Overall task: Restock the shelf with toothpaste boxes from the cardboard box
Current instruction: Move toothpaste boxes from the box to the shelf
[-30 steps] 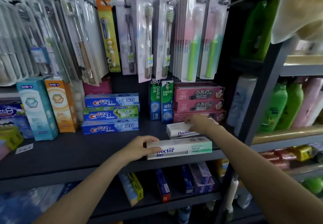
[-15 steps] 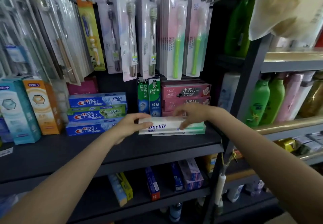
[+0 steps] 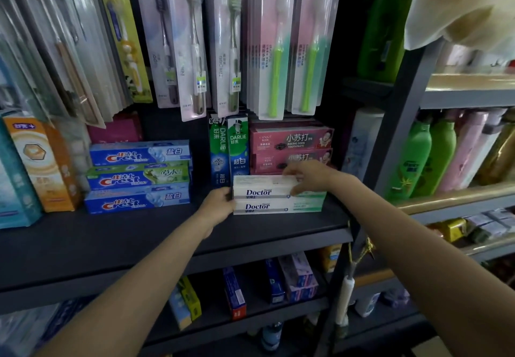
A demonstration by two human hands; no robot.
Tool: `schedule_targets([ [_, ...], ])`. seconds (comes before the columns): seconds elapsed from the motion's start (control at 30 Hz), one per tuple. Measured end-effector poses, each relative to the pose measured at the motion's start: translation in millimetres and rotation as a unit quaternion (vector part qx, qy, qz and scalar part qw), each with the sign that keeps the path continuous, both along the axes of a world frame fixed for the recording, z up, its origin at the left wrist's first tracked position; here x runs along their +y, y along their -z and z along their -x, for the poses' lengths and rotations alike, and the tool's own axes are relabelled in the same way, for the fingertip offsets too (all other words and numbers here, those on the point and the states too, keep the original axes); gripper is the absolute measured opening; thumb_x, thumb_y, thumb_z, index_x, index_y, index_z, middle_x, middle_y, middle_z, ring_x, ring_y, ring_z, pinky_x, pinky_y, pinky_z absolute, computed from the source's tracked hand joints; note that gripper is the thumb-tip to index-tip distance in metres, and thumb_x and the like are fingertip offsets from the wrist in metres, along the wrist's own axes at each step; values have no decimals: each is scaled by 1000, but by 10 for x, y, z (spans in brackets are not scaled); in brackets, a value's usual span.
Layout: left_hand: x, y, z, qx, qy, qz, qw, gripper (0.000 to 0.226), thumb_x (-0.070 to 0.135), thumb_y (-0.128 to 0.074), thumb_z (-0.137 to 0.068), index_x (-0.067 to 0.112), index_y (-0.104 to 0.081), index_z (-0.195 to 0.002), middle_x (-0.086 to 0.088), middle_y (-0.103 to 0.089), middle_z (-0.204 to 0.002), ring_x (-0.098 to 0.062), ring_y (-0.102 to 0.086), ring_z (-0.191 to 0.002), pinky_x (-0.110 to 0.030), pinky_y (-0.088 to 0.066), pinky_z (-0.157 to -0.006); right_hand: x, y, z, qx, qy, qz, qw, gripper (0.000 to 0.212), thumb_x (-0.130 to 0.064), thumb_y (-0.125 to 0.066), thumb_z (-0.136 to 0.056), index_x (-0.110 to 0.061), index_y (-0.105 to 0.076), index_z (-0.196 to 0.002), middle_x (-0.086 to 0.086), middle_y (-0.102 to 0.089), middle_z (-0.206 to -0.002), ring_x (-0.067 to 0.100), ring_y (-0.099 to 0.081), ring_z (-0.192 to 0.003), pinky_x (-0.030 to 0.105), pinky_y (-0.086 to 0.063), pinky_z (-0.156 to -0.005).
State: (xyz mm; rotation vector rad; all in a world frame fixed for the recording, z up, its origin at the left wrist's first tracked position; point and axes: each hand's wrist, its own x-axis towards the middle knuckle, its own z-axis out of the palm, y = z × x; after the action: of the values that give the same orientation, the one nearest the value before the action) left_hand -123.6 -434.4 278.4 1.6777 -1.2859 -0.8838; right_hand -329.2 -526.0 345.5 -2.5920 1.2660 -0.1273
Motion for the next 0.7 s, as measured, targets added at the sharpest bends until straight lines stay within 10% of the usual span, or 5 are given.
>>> schedule_targets([
  [0.17, -16, 40, 46, -80, -49, 38, 995, 31, 7, -53, -91, 10, -59, -122, -9, -60, -120, -17, -53, -104, -21, -37, -82, -79, 12, 29, -10, 4, -12, 1000, 51, -14, -68, -83, -15, -51, -131, 4, -48, -139, 21, -45, -128, 30, -34, -107],
  [0.47, 2, 71, 157, -67, -86, 46, 993, 35, 8, -53, -91, 9, -55, -126, -12, -59, -125, -24, -54, -115, -27, -40, -92, -39, 63, 42, -30, 18, 38, 999, 42, -10, -68, -83, -11, -58, -124, 5, -52, -137, 22, -48, -124, 30, -35, -105],
  [0.7, 167, 123, 182, -67, -116, 78, 988, 28, 9, -52, -92, 3, -56, -119, -13, -61, -119, -25, -60, -105, -29, -46, -92, 326, 135, -103, -111, 22, 132, 985, 23, -10, -58, -90, -7, -64, -112, 8, -58, -118, 16, -54, -84, 21, -39, -78],
])
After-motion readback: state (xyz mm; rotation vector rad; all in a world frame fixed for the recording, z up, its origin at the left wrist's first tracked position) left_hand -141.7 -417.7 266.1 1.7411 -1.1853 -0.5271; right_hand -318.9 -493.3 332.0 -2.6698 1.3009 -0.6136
